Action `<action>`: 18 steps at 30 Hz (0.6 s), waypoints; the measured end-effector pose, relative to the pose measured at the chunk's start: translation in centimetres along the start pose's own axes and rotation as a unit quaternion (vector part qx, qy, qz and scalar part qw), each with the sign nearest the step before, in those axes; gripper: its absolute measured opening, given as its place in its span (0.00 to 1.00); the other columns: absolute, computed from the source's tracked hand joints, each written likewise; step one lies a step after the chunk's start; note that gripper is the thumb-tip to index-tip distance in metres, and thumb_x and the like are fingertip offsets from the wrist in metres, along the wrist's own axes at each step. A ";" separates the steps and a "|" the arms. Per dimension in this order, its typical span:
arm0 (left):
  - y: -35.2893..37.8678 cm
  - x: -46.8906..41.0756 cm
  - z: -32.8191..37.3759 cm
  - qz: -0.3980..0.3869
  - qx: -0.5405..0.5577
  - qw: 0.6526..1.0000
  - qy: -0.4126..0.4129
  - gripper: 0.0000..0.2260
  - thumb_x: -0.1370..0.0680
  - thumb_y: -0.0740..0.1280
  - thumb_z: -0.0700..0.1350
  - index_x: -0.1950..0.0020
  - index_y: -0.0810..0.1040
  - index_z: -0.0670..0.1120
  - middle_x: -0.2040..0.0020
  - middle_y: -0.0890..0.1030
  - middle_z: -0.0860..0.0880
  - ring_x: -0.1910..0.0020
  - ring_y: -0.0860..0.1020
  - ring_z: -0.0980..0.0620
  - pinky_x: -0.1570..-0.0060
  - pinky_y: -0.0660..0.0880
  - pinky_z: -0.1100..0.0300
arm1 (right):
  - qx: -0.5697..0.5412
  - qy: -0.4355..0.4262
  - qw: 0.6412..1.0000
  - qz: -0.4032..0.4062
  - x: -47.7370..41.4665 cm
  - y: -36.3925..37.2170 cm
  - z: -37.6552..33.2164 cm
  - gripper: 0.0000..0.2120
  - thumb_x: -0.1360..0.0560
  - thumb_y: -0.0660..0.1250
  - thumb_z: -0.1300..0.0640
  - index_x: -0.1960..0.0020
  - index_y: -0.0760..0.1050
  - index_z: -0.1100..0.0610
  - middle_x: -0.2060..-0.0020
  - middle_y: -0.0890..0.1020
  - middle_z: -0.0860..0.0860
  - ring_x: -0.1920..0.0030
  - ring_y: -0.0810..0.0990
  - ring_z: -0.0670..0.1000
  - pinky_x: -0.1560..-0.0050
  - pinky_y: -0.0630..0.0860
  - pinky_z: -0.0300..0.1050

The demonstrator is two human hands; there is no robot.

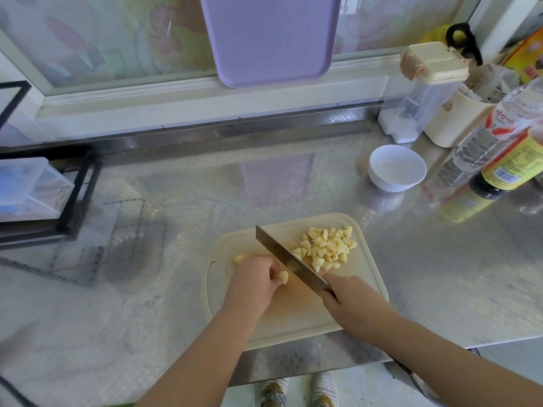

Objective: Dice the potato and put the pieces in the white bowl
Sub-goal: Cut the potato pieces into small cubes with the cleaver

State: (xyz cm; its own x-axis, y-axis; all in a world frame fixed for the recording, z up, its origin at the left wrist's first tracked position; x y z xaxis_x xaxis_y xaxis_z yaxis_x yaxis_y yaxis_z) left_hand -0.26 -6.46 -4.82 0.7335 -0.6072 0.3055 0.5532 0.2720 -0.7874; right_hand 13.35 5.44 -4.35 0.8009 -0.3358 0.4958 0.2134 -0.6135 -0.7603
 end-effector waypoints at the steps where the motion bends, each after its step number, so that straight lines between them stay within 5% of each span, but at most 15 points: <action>1: -0.1 0.0 0.1 0.005 -0.002 1.000 0.003 0.06 0.24 0.72 0.47 0.49 0.82 0.49 0.55 0.82 0.52 0.56 0.80 0.54 0.54 0.76 0.60 | 0.000 -0.004 1.000 -0.001 0.0 0.0 -0.1 0.10 0.18 0.55 0.51 0.54 0.71 0.52 0.64 0.77 0.49 0.62 0.77 0.50 0.55 0.80 0.51; 18: -0.3 0.1 0.2 0.019 0.016 1.000 0.015 0.05 0.27 0.74 0.44 0.53 0.82 0.48 0.58 0.82 0.52 0.58 0.79 0.54 0.56 0.75 0.61 | 0.027 -0.008 0.999 -0.023 -0.4 1.4 -1.1 0.10 0.17 0.54 0.51 0.50 0.71 0.52 0.63 0.76 0.48 0.61 0.79 0.51 0.55 0.80 0.50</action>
State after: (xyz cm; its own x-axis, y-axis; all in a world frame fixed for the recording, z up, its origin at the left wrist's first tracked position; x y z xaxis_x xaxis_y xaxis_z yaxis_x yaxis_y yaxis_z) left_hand -0.29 -6.44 -4.41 0.7422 -0.6180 0.2593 0.5378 0.3184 -0.7807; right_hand 12.73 3.91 -5.18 0.7986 -0.2961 0.5239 0.2794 -0.5885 -0.7587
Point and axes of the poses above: each hand's wrist, its own x-axis away from the middle knuckle, its own y-axis out of the palm, z = x × y, the point moved 8 cm from there along -x, towards the middle knuckle
